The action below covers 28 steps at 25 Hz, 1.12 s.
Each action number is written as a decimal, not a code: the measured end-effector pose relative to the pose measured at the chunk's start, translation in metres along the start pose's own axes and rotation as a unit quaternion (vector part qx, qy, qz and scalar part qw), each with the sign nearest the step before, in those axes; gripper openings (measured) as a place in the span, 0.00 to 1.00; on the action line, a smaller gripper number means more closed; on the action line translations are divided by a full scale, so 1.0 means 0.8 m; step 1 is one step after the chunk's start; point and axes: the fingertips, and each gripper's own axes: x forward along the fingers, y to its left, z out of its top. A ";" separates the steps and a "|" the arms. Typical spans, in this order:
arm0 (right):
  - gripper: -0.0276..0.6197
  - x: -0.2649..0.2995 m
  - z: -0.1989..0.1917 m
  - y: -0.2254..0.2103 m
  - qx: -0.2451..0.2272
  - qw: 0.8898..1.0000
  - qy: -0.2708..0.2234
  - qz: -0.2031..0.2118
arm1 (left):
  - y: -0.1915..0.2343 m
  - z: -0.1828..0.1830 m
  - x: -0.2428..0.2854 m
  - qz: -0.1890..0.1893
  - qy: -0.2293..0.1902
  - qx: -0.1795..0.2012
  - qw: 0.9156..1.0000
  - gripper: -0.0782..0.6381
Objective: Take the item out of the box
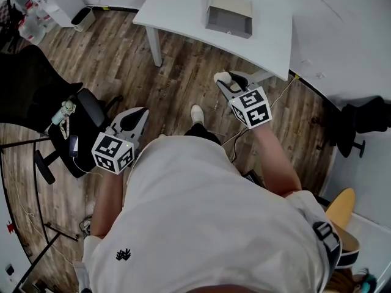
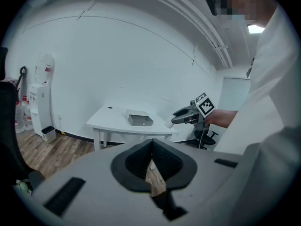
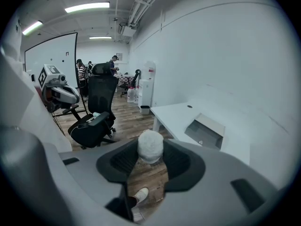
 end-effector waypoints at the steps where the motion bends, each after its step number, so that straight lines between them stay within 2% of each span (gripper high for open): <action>1: 0.30 -0.001 -0.001 0.005 0.001 1.000 0.001 0.002 | 0.001 -0.002 -0.003 0.000 0.000 -0.001 1.000 0.12; 11: 0.30 -0.006 -0.004 0.039 -0.003 1.000 0.006 0.012 | -0.002 -0.014 -0.016 -0.006 0.006 -0.003 1.000 0.12; 28: 0.30 -0.007 -0.005 0.046 0.000 1.000 0.013 0.015 | 0.004 -0.019 -0.017 -0.009 0.008 -0.009 1.000 0.12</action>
